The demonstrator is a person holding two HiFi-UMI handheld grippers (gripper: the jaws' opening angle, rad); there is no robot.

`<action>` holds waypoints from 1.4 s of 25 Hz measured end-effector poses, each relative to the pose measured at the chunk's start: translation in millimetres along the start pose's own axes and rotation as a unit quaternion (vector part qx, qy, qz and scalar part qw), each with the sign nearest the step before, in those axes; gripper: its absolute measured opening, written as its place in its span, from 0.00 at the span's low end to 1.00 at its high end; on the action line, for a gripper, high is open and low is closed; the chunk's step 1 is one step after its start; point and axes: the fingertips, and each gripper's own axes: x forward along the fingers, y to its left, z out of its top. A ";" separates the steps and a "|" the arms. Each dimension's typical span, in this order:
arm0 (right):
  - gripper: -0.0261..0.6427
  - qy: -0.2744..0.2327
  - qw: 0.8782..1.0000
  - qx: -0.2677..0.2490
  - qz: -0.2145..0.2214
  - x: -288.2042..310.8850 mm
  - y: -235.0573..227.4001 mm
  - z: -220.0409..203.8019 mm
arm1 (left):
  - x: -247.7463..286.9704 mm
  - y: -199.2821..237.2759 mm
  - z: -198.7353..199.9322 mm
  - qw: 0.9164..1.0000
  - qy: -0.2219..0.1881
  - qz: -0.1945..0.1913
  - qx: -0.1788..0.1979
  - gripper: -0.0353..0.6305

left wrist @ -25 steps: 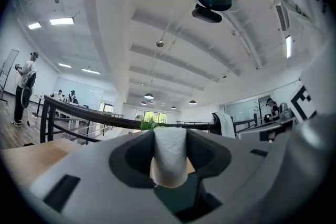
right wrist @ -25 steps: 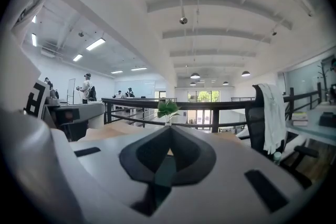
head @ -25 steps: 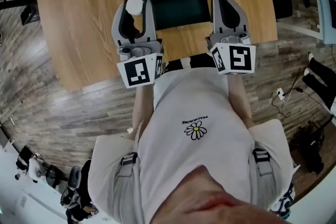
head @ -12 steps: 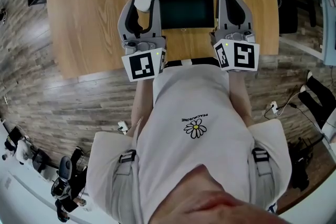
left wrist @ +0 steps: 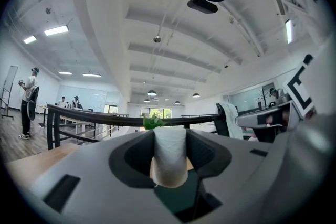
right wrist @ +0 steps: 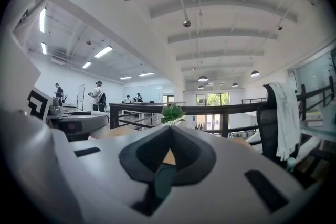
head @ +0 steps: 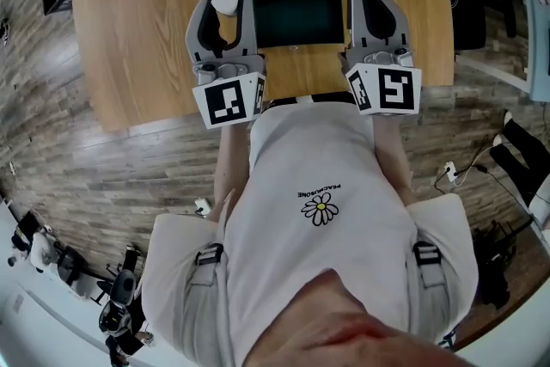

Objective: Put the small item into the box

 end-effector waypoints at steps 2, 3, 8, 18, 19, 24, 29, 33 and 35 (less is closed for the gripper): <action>0.05 -0.001 1.000 0.000 -0.003 0.8 -1.7 0.3 | 4.8 -4.2 -4.2 1.000 0.012 -0.014 0.011 0.33; 0.05 -0.001 1.000 0.001 -0.003 1.8 -2.5 1.0 | 6.5 -4.9 -5.2 1.000 0.016 -0.017 0.019 0.33; 0.05 -0.004 1.000 0.002 -0.002 1.3 -5.8 2.9 | 10.5 -9.8 0.8 0.999 0.016 -0.025 0.027 0.33; 0.05 -0.001 1.000 0.007 0.007 -5.1 -2.5 0.7 | 36.0 -59.0 7.4 0.948 0.096 -0.178 0.247 0.33; 0.05 -0.001 1.000 0.008 0.007 -6.8 -1.9 0.3 | 36.5 -64.4 2.4 0.941 0.111 -0.194 0.254 0.33; 0.05 -0.002 1.000 0.008 0.002 -15.6 -7.4 2.7 | 33.5 -95.5 -42.3 0.891 0.188 -0.286 0.299 0.33; 0.05 0.004 1.000 0.013 -0.009 -25.2 -21.9 -2.1 | 29.9 -114.4 -93.9 0.837 0.285 -0.341 0.320 0.33; 0.05 0.006 1.000 0.026 -0.011 -32.2 -29.4 -5.8 | 30.1 -122.1 -136.6 0.801 0.343 -0.369 0.323 0.33; 0.05 0.006 1.000 0.027 -0.014 -35.1 -33.0 -6.4 | 26.2 -124.8 -159.0 0.776 0.372 -0.387 0.330 0.33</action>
